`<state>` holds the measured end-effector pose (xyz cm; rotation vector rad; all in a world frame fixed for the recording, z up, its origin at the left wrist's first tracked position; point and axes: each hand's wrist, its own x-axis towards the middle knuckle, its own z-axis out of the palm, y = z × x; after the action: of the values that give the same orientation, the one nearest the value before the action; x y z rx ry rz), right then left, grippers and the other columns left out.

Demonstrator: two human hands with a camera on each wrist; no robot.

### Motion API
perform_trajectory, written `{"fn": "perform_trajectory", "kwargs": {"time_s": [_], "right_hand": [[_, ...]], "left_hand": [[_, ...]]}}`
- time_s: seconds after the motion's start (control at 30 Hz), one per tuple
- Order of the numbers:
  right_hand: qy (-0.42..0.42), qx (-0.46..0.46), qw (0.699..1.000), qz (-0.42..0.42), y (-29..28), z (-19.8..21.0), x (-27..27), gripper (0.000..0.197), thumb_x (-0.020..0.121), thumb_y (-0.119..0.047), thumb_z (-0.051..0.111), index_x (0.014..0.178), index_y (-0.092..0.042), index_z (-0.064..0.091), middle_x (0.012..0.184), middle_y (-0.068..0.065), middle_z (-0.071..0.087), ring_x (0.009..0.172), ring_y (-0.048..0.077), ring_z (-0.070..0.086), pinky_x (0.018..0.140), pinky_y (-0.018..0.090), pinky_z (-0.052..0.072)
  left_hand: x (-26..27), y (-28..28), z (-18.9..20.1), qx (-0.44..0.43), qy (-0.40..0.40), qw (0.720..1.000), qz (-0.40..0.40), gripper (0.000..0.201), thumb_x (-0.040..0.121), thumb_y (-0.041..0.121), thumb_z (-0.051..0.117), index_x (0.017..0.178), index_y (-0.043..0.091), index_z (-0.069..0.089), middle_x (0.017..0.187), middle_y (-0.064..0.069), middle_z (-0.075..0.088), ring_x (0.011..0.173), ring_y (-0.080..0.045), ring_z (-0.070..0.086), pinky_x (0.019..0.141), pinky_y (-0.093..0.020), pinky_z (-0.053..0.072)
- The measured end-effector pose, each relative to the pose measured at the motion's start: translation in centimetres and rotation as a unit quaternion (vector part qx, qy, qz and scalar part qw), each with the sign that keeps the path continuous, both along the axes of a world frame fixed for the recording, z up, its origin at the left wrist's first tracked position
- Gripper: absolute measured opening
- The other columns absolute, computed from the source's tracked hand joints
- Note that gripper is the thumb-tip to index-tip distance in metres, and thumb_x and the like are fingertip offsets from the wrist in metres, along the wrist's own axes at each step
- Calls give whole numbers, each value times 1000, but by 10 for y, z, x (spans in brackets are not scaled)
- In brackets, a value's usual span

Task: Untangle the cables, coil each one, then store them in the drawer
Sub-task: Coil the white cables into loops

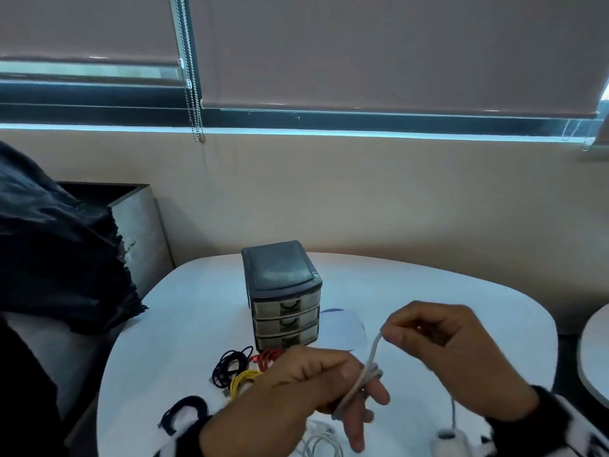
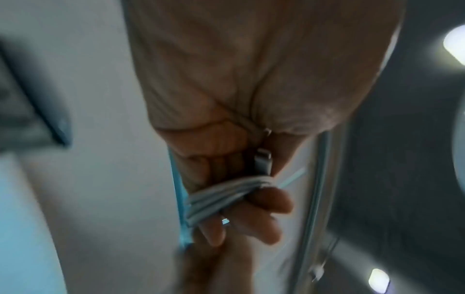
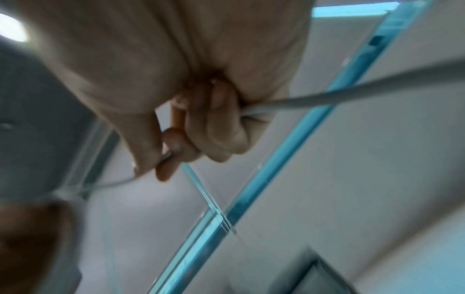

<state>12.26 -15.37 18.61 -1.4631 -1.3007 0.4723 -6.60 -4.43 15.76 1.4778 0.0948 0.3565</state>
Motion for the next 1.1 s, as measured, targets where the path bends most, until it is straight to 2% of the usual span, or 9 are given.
{"fn": "perform_trajectory", "kwargs": {"time_s": [0.17,0.3,0.4,0.5,0.6,0.7,0.87,0.97,1.1], "right_hand": [[24,-161,980,118,6,-51,-32,22,95,-35,60,82,-35,77,59,-11,61,54,-2,50,59,11,38],[-28,-202,953,224,-5,-39,-64,23,100,-34,54,86,-47,66,78,-29,64,83,-12,57,79,3,35],[-26,-112,983,140,-13,-2,-48,16,93,-42,54,80,-41,63,55,-16,52,54,-1,44,58,8,33],[2,42,999,13,-5,6,-19,15,87,-40,65,80,-28,71,63,-10,63,52,1,46,54,8,34],[20,3,1000,15,10,-21,-21,13,89,-29,65,83,-30,76,57,-9,61,49,0,45,53,9,36],[1,-143,977,159,5,-43,-44,27,99,-27,55,84,-41,72,56,-20,58,55,-4,50,62,8,38],[-195,-198,920,278,4,-81,-68,43,84,-72,52,122,-54,45,81,-30,63,69,-4,61,82,13,40],[-210,-114,965,105,4,-29,-49,33,92,-64,35,105,-41,55,74,-25,59,70,-4,57,69,11,43],[-82,85,993,10,7,-12,-28,20,94,-41,52,92,-35,70,95,-14,71,91,11,68,74,25,53]], "left_hand": [[-6,17,13,-209,-221,938,164,44,78,38,80,103,2,76,78,-11,72,79,-24,72,86,-34,58],[-11,50,3,158,-87,888,423,38,99,41,47,82,18,72,84,6,74,89,-5,68,81,-21,50],[-13,41,-20,366,72,882,287,47,102,53,38,80,20,63,78,14,68,72,3,61,68,-20,45],[-17,12,-18,133,62,987,64,44,100,44,48,99,8,73,76,9,70,84,-9,68,88,-34,52],[-22,9,1,-145,-189,970,-55,43,105,23,46,116,-16,58,81,-12,67,79,-25,67,97,-42,49],[-26,29,15,-297,-317,901,-7,45,108,18,33,125,-21,48,90,-20,60,91,-35,61,113,-49,36],[-11,33,-9,166,-84,895,405,39,94,47,47,86,17,70,75,1,65,69,-10,64,72,-16,53],[-5,25,-34,316,17,891,326,39,97,54,39,85,26,62,72,6,61,67,-9,60,67,-23,48],[-9,9,-21,-5,-35,996,84,44,94,50,52,90,11,72,62,0,56,63,-20,55,77,-32,50]]}}
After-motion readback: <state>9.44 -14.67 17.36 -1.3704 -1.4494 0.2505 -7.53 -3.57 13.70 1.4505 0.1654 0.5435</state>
